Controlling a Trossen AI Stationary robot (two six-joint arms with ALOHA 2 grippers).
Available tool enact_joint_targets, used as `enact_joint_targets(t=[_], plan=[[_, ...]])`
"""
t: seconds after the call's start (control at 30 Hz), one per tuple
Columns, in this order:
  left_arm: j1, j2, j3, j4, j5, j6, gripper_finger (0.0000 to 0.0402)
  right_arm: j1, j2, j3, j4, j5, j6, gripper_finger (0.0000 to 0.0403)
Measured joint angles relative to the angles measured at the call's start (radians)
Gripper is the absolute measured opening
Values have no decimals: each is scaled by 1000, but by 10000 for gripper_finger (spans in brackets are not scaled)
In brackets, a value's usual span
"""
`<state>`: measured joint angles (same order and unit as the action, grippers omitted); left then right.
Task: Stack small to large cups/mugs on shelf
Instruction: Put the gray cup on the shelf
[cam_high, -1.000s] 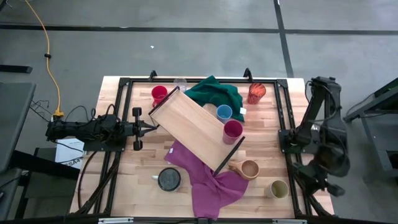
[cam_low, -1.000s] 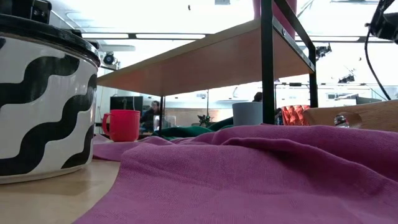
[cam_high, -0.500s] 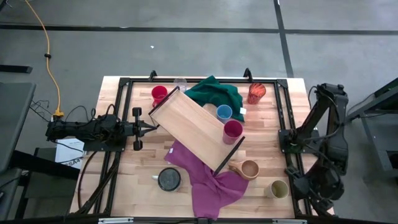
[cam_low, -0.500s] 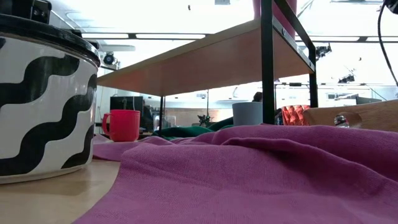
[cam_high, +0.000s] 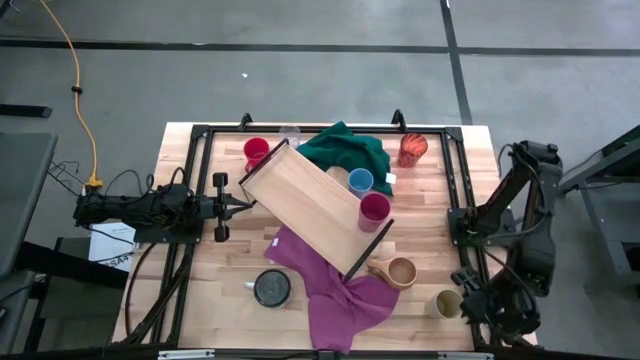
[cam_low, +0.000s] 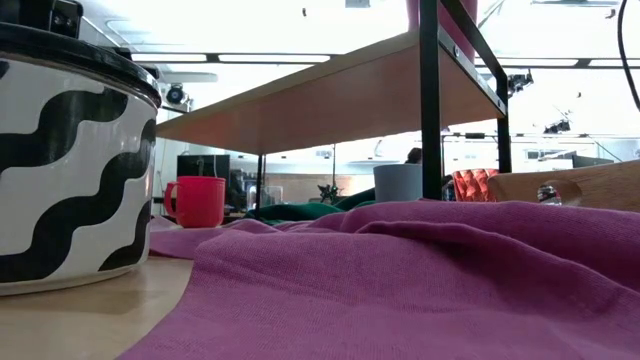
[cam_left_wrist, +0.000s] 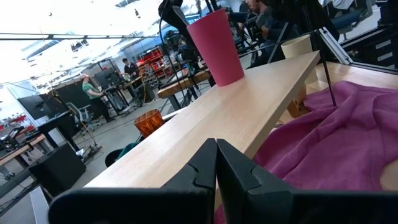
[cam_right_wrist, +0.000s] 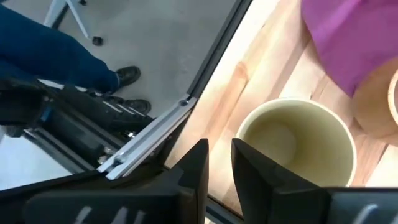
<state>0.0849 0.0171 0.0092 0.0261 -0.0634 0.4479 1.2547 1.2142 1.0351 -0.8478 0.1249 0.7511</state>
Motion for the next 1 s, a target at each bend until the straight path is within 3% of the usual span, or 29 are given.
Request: enact_joint_targets(t=[1.0], plan=[[0, 0, 0, 0, 0, 0, 1, -70, 136, 0, -11, -73, -88, 60]])
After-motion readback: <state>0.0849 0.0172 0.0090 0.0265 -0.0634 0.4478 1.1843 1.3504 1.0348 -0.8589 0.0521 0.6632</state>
